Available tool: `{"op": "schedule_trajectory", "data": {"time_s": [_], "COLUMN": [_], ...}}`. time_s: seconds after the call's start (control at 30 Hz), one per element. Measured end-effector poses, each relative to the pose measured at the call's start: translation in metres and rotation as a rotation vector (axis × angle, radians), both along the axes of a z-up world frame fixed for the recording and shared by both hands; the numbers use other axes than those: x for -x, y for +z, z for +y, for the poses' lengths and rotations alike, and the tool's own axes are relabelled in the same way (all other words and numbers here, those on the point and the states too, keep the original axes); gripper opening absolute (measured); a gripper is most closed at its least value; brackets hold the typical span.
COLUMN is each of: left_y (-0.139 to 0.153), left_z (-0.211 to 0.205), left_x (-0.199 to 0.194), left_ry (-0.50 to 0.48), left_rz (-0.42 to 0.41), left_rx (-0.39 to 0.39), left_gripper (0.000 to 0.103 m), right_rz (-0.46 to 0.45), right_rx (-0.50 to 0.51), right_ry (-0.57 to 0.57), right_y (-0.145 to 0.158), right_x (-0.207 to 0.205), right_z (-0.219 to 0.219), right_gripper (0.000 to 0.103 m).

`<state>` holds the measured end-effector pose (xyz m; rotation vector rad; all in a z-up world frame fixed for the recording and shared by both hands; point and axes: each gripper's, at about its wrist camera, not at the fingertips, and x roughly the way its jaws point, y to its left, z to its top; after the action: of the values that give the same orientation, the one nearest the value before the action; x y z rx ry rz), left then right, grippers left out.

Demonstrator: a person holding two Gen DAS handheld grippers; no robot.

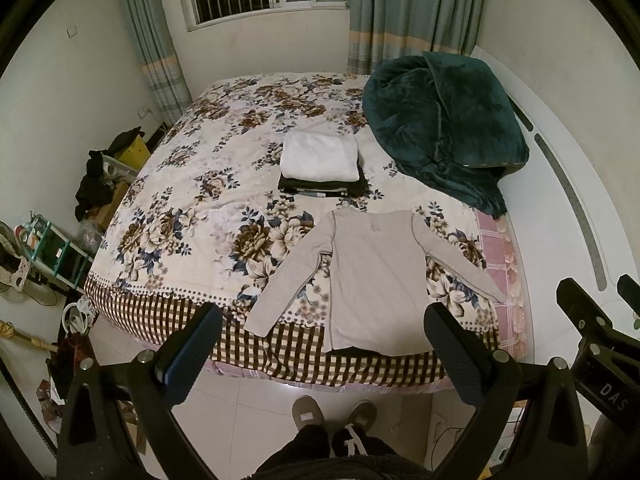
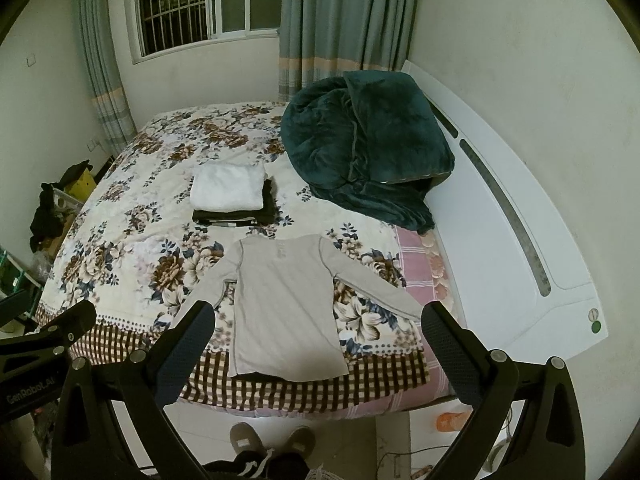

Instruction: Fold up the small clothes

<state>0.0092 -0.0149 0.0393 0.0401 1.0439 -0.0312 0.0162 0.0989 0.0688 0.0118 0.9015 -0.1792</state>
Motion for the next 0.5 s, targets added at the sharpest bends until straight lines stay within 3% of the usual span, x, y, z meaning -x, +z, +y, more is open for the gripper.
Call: {"op": "schedule_trajectory", "data": {"time_s": [0.5], "left_y": [0.0010], "left_z": [-0.0019], "left_x": [-0.0054], "left_ry": [0.001], "left_rz": [-0.011], "left_rx": [0.000], "left_gripper": [0.103], "right_rz": [-0.003], "right_rx": [-0.004], "right_ry": [0.000], "right_y": [0.0044], "right_x": [0.0003], "right_z": [-0.0016], "right_gripper": [0.103]}}
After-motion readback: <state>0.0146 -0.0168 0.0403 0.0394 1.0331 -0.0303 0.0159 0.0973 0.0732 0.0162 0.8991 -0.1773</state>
